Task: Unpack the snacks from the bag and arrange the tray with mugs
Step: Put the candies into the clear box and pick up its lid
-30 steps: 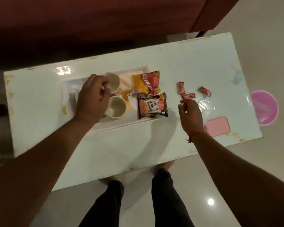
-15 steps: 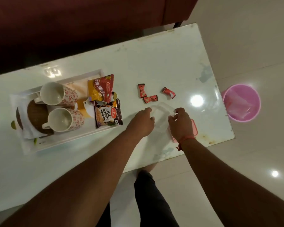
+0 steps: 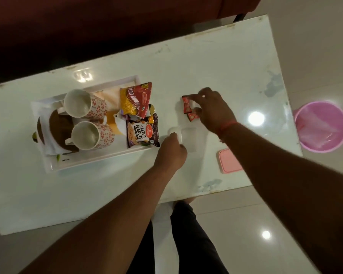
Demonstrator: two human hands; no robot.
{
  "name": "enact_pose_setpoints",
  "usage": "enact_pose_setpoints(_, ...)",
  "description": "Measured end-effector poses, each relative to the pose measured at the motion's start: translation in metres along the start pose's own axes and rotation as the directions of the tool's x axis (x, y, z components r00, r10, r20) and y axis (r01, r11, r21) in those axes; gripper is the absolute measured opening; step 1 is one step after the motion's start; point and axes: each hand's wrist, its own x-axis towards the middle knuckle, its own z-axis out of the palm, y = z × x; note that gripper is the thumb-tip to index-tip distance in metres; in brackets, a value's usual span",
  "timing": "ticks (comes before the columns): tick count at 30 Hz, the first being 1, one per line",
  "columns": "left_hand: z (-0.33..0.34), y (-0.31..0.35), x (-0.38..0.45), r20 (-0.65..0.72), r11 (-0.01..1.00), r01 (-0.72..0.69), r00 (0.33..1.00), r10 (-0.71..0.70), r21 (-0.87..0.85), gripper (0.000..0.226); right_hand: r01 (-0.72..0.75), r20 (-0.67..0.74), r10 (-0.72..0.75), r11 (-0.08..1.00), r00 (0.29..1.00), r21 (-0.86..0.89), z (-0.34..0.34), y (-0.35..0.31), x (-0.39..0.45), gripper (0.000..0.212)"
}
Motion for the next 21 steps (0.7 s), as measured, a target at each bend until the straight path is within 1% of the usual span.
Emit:
enact_pose_setpoints(1, 0.002, -0.001, -0.001, 0.01, 0.999, 0.021, 1.0, -0.02, -0.048, 0.025, 0.107, 0.109, -0.098, 0.991, 0.989, -0.081, -0.005, 0.003, 0.014, 0.048)
enact_pose_setpoints(2, 0.003, 0.0, -0.002, 0.019, 0.997, 0.04, 0.999, -0.038, -0.073, 0.028, 0.208, 0.23, -0.168, 0.965, 0.959, -0.162, -0.01, 0.005, 0.026, 0.053)
enact_pose_setpoints(3, 0.004, 0.0, -0.002, 0.023, 0.996, 0.049, 0.999, -0.047, -0.077, 0.031, 0.292, 0.339, -0.202, 0.926, 0.919, -0.24, -0.016, 0.005, 0.037, 0.058)
enact_pose_setpoints(4, 0.005, 0.0, -0.003, 0.025, 0.995, 0.058, 0.998, -0.056, -0.08, 0.032, 0.35, 0.415, -0.206, 0.885, 0.886, -0.307, -0.02, 0.004, 0.044, 0.062)
enact_pose_setpoints(5, 0.005, 0.0, -0.003, 0.023, 0.994, 0.062, 0.998, -0.06, -0.089, 0.033, 0.385, 0.458, -0.202, 0.853, 0.866, -0.352, -0.022, 0.002, 0.048, 0.064)
enact_pose_setpoints(7, 0.004, 0.001, -0.003, 0.021, 0.991, 0.073, 0.997, -0.071, -0.116, 0.033, 0.416, 0.468, -0.224, 0.835, 0.855, -0.36, -0.021, -0.003, 0.047, 0.058)
enact_pose_setpoints(10, 0.002, 0.002, -0.006, 0.026, 0.978, 0.115, 0.993, -0.112, -0.171, 0.04, 0.402, 0.414, -0.262, 0.866, 0.871, -0.297, -0.01, -0.004, 0.037, 0.034)
enact_pose_setpoints(12, 0.0, 0.002, -0.007, 0.042, 0.966, 0.148, 0.989, -0.142, -0.212, 0.047, 0.304, 0.355, -0.208, 0.922, 0.912, -0.238, -0.005, 0.001, 0.028, 0.019)
enact_pose_setpoints(14, 0.0, 0.001, -0.007, 0.073, 0.948, 0.184, 0.983, -0.171, -0.259, 0.056, 0.148, 0.261, -0.113, 0.982, 0.959, -0.118, -0.002, 0.007, 0.02, 0.009)
enact_pose_setpoints(16, 0.001, -0.002, -0.007, 0.101, 0.929, 0.214, 0.976, -0.193, -0.302, 0.064, -0.023, 0.112, 0.019, 0.999, 0.993, 0.036, -0.003, 0.012, 0.013, 0.007)
enact_pose_setpoints(18, 0.0, -0.001, -0.008, 0.121, 0.907, 0.242, 0.969, -0.213, -0.344, 0.062, -0.16, -0.041, 0.172, 0.964, 0.984, 0.213, -0.009, 0.01, 0.002, 0.009)
enact_pose_setpoints(19, 0.0, -0.001, -0.009, 0.125, 0.897, 0.253, 0.967, -0.223, -0.363, 0.058, -0.196, -0.086, 0.23, 0.936, 0.97, 0.294, -0.013, 0.005, -0.006, 0.01)
enact_pose_setpoints(21, 0.001, -0.002, -0.011, 0.13, 0.871, 0.28, 0.96, -0.249, -0.404, 0.051, -0.204, -0.099, 0.261, 0.899, 0.96, 0.387, -0.014, -0.012, -0.027, 0.013)
